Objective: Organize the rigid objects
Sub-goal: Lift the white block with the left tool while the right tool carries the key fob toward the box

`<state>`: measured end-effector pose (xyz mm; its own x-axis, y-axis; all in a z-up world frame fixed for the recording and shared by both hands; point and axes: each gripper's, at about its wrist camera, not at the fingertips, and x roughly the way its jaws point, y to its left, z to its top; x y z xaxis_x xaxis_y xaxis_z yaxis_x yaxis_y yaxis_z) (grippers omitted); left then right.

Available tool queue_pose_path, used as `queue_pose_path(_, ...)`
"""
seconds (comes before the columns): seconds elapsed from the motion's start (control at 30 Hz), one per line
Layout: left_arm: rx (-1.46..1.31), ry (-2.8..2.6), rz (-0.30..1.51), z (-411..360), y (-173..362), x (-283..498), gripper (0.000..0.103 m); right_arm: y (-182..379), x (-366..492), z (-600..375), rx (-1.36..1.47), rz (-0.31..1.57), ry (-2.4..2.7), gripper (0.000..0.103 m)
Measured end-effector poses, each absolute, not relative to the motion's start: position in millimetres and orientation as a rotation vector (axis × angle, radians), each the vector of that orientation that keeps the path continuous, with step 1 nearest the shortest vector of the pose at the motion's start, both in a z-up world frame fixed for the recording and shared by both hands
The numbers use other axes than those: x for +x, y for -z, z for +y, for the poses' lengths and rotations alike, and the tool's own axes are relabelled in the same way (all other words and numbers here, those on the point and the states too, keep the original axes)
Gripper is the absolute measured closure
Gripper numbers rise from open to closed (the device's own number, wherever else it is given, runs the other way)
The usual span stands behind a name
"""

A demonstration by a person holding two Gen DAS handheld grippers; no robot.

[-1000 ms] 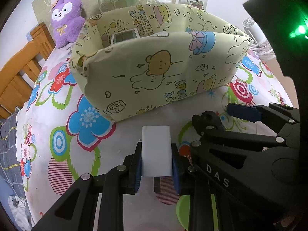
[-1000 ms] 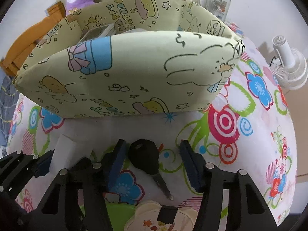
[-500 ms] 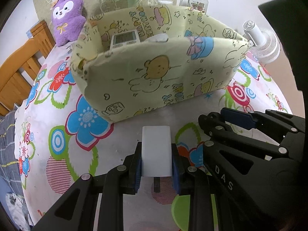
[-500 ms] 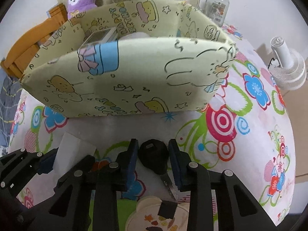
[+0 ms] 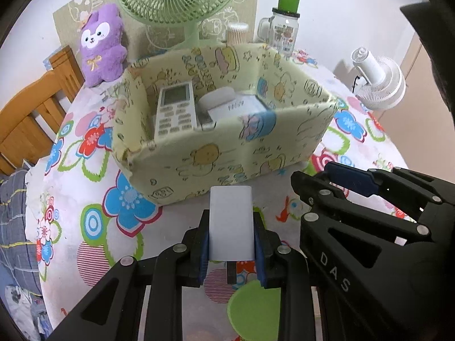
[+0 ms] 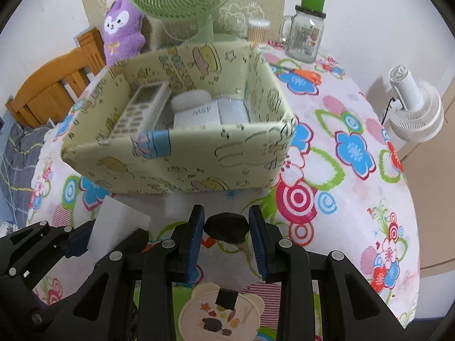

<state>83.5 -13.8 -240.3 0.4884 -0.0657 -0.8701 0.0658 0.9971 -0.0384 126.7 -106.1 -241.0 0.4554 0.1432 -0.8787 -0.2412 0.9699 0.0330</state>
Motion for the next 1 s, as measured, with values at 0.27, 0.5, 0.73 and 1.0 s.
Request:
queue_pose_path(0.27, -0.003, 0.069, 1.019, -20, 216, 80, 0.078, 217, 122, -111, -0.089, 1.037, -0.254, 0.068)
queue_pose_path(0.5, -0.013, 0.064, 0.994, -24, 198, 78, 0.078, 194, 119, -114, -0.083, 1.001, -0.264, 0.067)
queue_pose_path(0.73, -0.008, 0.064, 0.965, -27, 180, 78, 0.078, 175, 118, -116, -0.073, 0.974, -0.273, 0.067)
queue_pose_path(1.0, -0.012, 0.064, 0.941, -28, 162, 80, 0.078, 155, 119, -119, -0.064, 0.948, -0.278, 0.067)
